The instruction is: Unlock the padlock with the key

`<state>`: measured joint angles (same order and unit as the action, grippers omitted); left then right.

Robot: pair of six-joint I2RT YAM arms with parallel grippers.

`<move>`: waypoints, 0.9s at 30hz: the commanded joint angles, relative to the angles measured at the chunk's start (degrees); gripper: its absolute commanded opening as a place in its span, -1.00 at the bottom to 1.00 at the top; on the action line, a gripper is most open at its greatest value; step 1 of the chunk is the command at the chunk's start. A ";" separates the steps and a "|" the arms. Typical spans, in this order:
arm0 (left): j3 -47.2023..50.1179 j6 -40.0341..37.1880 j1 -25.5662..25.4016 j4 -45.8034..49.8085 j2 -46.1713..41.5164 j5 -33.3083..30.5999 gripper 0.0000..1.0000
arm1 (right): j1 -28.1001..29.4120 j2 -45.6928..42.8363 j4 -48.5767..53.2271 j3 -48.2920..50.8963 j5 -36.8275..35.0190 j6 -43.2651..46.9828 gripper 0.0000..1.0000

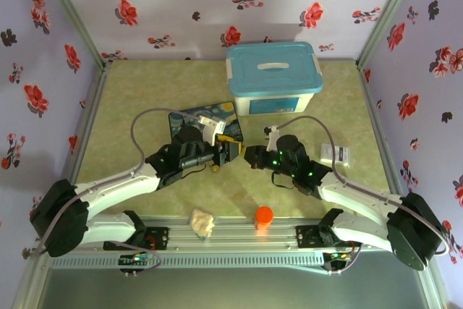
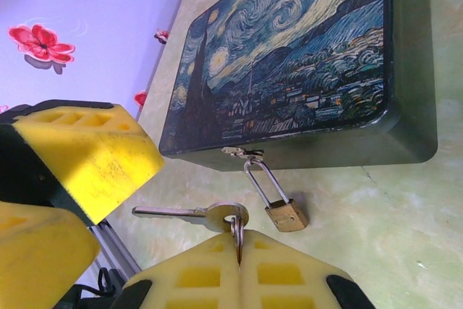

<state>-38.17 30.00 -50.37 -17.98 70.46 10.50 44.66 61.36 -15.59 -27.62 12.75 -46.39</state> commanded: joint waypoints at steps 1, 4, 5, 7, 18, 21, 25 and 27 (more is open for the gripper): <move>-1.73 -1.93 -0.17 -0.75 0.89 -0.36 -0.12 | 0.44 -1.15 -3.11 0.64 0.61 -1.07 -1.00; -1.51 -1.69 -0.17 -2.27 1.17 0.91 -0.24 | 0.47 -1.08 -3.40 0.89 0.69 -1.08 -1.00; -1.62 -1.54 -0.17 -2.32 1.52 1.15 -0.24 | 0.49 -1.22 -3.53 0.96 0.57 -1.07 -1.00; -1.98 -1.49 -0.26 -2.24 2.20 1.46 -0.23 | 0.50 -1.19 -3.79 1.02 0.47 -1.07 -1.00; -4.72 -2.62 -0.44 -2.81 5.42 2.73 -0.76 | 0.52 -0.72 -5.15 1.97 0.92 -1.52 -1.00; -5.18 -2.56 -0.43 -2.68 6.26 3.14 -1.00 | 0.60 -1.03 -5.22 2.39 0.96 -1.36 -1.00; -6.21 -3.02 -0.43 -0.61 6.20 3.38 -1.00 | 0.49 -2.25 -5.83 3.24 0.09 -2.28 -1.00; -6.06 -2.48 -0.43 -1.05 6.01 3.78 -1.00 | 0.51 -2.91 -7.64 3.92 0.59 -2.56 -0.98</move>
<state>-42.24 28.25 -50.39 -18.46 76.58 12.64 44.88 60.29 -19.51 -24.77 13.13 -47.66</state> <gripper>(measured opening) 0.044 0.043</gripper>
